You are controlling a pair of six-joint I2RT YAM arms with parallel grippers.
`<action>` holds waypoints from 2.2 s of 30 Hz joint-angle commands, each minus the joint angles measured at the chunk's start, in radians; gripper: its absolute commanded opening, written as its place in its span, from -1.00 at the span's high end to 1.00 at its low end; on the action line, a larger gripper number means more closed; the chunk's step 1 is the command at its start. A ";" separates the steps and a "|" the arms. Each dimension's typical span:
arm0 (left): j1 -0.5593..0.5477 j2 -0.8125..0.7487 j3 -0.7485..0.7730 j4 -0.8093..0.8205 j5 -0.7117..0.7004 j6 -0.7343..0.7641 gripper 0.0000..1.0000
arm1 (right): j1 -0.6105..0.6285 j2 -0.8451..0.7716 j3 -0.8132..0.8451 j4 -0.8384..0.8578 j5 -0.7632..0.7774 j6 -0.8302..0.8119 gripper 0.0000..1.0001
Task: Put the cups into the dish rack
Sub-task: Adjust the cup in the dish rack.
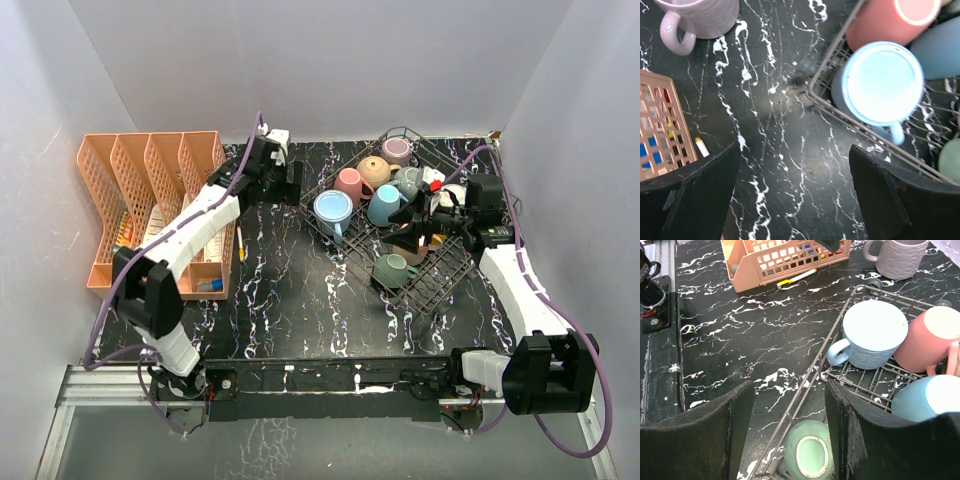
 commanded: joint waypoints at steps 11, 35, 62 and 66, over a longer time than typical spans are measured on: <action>0.155 0.346 0.415 -0.099 0.108 0.159 -0.34 | -0.007 -0.018 -0.005 0.057 0.038 0.008 -0.21; 0.200 0.584 0.636 -0.095 0.112 0.249 -0.36 | -0.008 0.020 0.000 0.038 0.059 -0.014 -0.21; 0.211 0.510 0.605 0.093 0.170 0.217 -0.29 | -0.052 0.036 0.015 0.012 0.102 -0.039 -0.21; 0.213 0.311 0.381 0.185 0.208 0.166 -0.34 | -0.085 0.063 0.075 -0.038 0.175 -0.073 -0.23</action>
